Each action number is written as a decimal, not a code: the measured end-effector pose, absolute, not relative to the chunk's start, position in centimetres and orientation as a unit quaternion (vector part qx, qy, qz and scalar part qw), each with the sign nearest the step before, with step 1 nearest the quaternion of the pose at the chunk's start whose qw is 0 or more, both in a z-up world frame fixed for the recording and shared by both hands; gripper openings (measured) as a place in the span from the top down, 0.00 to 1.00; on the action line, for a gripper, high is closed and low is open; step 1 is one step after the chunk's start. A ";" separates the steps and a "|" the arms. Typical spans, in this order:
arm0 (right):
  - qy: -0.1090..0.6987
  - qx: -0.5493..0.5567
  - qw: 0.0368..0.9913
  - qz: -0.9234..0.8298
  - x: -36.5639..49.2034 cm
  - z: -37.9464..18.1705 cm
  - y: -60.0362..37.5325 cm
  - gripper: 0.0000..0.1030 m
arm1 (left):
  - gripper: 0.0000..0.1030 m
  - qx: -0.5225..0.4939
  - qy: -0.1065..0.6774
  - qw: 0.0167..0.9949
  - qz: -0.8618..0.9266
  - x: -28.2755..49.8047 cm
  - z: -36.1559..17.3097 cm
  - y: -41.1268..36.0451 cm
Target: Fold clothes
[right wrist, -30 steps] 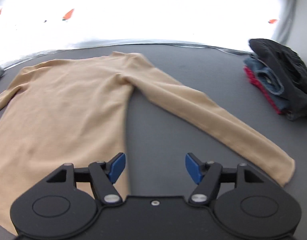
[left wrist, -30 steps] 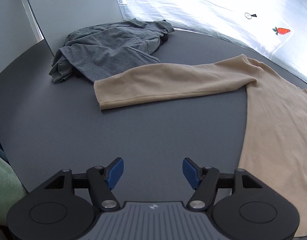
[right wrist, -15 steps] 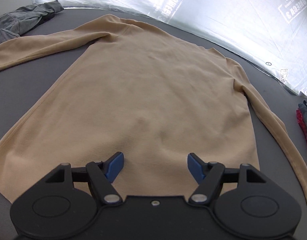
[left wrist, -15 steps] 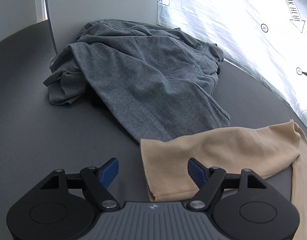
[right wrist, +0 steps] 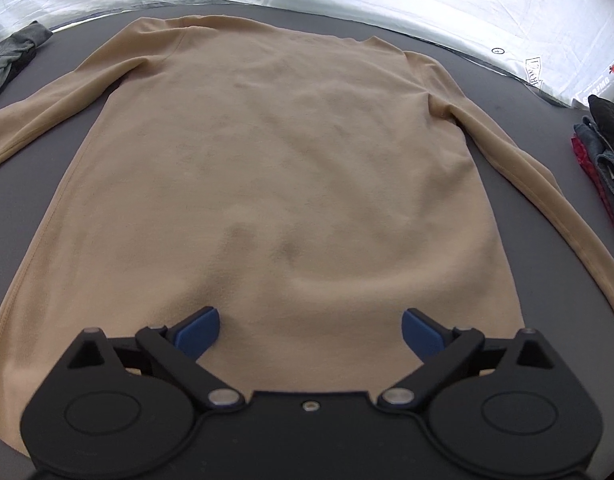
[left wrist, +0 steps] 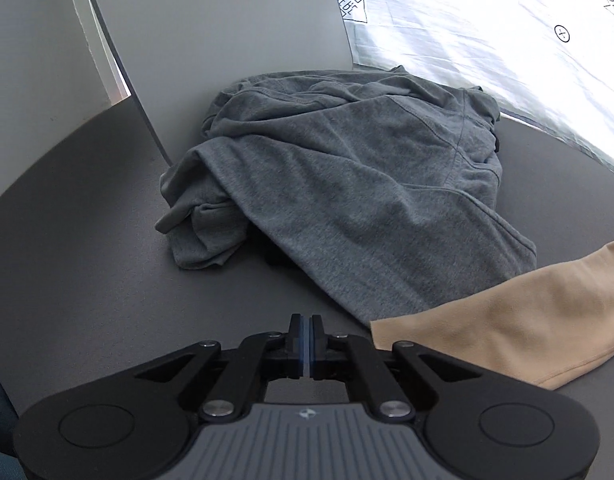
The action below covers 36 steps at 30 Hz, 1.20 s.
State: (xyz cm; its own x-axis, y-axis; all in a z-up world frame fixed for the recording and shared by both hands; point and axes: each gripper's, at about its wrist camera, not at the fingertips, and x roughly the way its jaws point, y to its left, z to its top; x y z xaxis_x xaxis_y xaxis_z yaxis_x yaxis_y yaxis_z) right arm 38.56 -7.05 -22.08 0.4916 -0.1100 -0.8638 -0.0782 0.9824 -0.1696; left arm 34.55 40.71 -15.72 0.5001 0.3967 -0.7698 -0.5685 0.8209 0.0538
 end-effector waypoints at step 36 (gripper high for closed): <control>0.360 0.005 0.933 -0.007 58.9 -24.9 -9.8 0.00 | 0.93 0.009 0.428 0.898 -0.105 72.4 -23.0 11.1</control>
